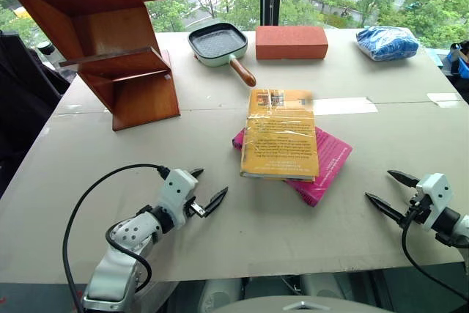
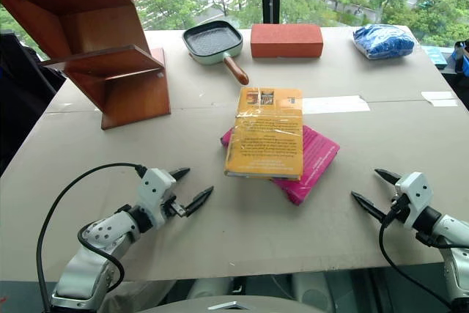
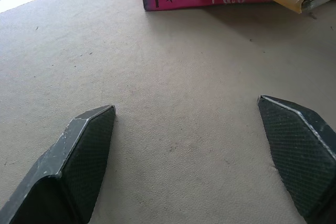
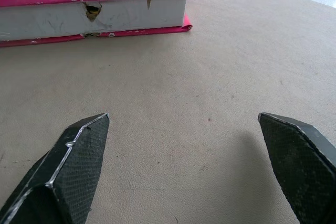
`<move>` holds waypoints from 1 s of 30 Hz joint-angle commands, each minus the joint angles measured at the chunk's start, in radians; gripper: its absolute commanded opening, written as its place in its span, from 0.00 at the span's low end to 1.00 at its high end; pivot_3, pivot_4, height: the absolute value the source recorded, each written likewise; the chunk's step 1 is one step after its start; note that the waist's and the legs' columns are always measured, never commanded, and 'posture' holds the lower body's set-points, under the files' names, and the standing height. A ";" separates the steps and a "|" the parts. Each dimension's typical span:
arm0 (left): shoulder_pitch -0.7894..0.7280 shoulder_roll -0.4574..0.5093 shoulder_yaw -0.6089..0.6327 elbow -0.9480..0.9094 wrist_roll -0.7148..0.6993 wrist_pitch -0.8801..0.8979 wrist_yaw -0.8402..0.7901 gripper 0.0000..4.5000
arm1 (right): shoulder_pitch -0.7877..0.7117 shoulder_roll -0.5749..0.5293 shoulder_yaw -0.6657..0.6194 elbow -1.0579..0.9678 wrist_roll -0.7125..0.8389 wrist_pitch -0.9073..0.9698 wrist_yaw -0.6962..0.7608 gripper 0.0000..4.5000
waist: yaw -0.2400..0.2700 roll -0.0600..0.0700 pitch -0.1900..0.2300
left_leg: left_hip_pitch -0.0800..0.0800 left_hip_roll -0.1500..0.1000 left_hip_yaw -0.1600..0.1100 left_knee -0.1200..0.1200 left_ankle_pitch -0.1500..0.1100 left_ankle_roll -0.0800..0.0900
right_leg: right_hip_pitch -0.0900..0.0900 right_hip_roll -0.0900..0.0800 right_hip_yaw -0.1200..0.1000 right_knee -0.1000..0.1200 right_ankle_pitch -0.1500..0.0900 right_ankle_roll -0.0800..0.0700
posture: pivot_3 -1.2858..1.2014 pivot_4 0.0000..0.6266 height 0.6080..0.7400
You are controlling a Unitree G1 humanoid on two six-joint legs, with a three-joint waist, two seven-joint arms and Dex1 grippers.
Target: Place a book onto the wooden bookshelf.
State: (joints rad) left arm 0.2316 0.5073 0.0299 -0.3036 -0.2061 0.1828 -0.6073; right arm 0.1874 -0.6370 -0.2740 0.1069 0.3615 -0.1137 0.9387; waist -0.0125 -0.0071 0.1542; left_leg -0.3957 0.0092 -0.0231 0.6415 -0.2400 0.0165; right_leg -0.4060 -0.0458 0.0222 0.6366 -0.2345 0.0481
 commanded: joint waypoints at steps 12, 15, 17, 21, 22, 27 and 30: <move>0.019 0.023 0.040 0.019 -0.051 0.071 -0.022 0.99 | -0.011 -0.001 0.005 0.042 -0.019 -0.031 -0.005 1.00 | -0.002 -0.003 0.001 | 0.001 0.001 0.001 0.000 0.000 0.000 | 0.000 0.001 0.002 0.001 0.000 0.000 | 0.52 0.24 1.00; -0.006 -0.008 0.085 0.006 -0.133 0.125 -0.003 0.99 | -0.005 -0.002 0.004 0.032 -0.016 -0.031 -0.007 1.00 | -0.002 -0.003 0.001 | 0.001 0.001 0.001 0.000 0.000 0.000 | 0.000 0.001 0.002 0.001 0.000 0.000 | 0.52 0.24 1.00; -0.020 -0.019 0.118 0.005 -0.187 0.165 0.001 0.99 | -0.001 -0.002 0.004 0.026 -0.015 -0.030 -0.010 1.00 | -0.001 -0.003 0.002 | 0.001 0.001 0.001 0.000 0.000 0.000 | 0.000 0.001 0.001 0.001 0.000 0.000 | 0.52 0.24 1.00; -0.030 -0.005 0.146 0.004 -0.235 0.214 -0.017 0.99 | 0.006 0.001 0.006 0.012 -0.007 -0.031 -0.009 1.00 | -0.001 -0.004 0.002 | 0.001 0.001 0.000 0.001 0.000 0.000 | 0.000 0.002 0.001 0.004 0.000 0.000 | 0.52 0.24 1.00; -0.034 0.001 0.149 0.003 -0.247 0.226 -0.024 0.99 | 0.007 0.002 0.006 0.009 -0.002 -0.035 -0.004 1.00 | -0.001 -0.004 0.002 | 0.001 0.001 0.000 0.001 0.000 0.000 | 0.000 0.002 0.001 0.004 0.000 0.000 | 0.52 0.24 1.00; -0.082 0.038 0.138 0.021 -0.373 0.348 -0.128 0.99 | 0.014 0.008 -0.013 -0.054 0.109 -0.025 0.079 1.00 | 0.000 -0.002 0.003 | 0.001 0.001 -0.001 0.001 0.000 0.000 | 0.000 0.003 0.000 0.004 0.000 0.000 | 0.52 0.24 1.00; -0.149 0.056 0.146 0.052 -0.494 0.469 -0.196 0.99 | 0.037 -0.006 -0.027 -0.141 0.200 0.034 0.132 1.00 | 0.002 0.001 0.005 | 0.001 0.001 0.000 0.002 0.000 0.000 | 0.000 0.003 0.001 0.004 0.000 0.000 | 0.52 0.24 1.00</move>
State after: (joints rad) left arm 0.0892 0.5586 0.1865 -0.2611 -0.6329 0.5883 -0.7586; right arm 0.2202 -0.6265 -0.2630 0.0350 0.5029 -0.0973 1.0388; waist -0.0110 -0.0062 0.1594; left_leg -0.3955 0.0101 -0.0233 0.6444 -0.2398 0.0167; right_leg -0.4065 -0.0427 0.0228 0.6411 -0.2343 0.0481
